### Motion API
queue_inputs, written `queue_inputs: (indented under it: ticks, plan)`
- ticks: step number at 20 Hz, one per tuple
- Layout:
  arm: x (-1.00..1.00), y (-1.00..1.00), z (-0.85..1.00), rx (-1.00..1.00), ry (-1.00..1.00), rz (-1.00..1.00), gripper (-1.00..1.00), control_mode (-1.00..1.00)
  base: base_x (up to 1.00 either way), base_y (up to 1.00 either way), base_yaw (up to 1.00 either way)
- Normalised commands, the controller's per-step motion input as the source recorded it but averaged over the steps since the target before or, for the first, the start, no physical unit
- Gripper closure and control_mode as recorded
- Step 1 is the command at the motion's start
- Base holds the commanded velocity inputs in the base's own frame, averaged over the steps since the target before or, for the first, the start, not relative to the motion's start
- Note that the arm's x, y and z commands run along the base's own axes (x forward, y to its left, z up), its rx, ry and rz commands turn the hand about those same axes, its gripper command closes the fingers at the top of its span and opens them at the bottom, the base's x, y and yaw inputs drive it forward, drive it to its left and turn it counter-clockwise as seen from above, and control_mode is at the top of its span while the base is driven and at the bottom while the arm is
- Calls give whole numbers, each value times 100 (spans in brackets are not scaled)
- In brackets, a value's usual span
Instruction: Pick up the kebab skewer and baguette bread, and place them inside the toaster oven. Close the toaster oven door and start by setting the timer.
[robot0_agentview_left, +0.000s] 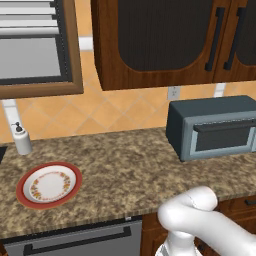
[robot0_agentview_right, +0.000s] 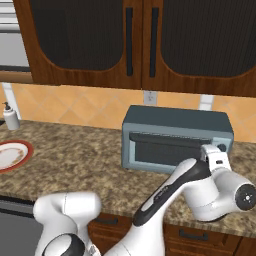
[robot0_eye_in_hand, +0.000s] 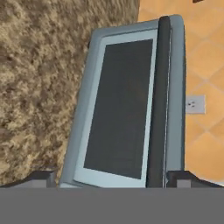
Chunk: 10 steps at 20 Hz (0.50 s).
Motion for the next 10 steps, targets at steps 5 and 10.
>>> queue_inputs:
  ticks: [5,10]
  plan:
    - [0,-32,-40,-31,1,4,-100,-100,0,0,0]
    - [45,1,-50,-8,0,-1,-100,-100,0,0,0]
